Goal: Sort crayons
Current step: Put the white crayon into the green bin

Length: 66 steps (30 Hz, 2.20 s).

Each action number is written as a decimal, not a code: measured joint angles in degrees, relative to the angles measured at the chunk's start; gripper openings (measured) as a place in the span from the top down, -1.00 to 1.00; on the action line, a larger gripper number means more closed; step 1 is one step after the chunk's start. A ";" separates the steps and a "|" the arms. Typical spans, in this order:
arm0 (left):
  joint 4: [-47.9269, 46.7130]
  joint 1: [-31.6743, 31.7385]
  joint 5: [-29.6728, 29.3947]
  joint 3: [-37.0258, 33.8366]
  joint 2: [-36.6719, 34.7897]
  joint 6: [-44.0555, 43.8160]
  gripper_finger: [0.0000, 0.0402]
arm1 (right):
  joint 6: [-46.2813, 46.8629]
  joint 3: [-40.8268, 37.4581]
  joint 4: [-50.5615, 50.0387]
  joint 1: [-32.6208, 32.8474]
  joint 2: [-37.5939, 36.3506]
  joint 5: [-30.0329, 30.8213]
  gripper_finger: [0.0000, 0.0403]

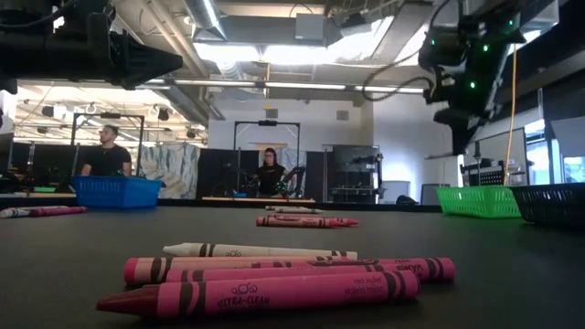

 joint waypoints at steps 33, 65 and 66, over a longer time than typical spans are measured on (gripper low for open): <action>0.00 -0.02 -0.01 0.00 0.00 0.04 0.65 | 3.97 -11.05 12.20 -14.53 7.17 -8.13 0.88; 4.19 -0.01 3.70 0.01 0.00 4.98 0.65 | -2.30 -0.61 31.29 -3.85 12.43 -25.65 0.35; 4.15 -0.02 3.67 0.00 0.00 4.91 0.65 | -2.68 -0.61 33.07 -2.93 13.45 -25.66 0.35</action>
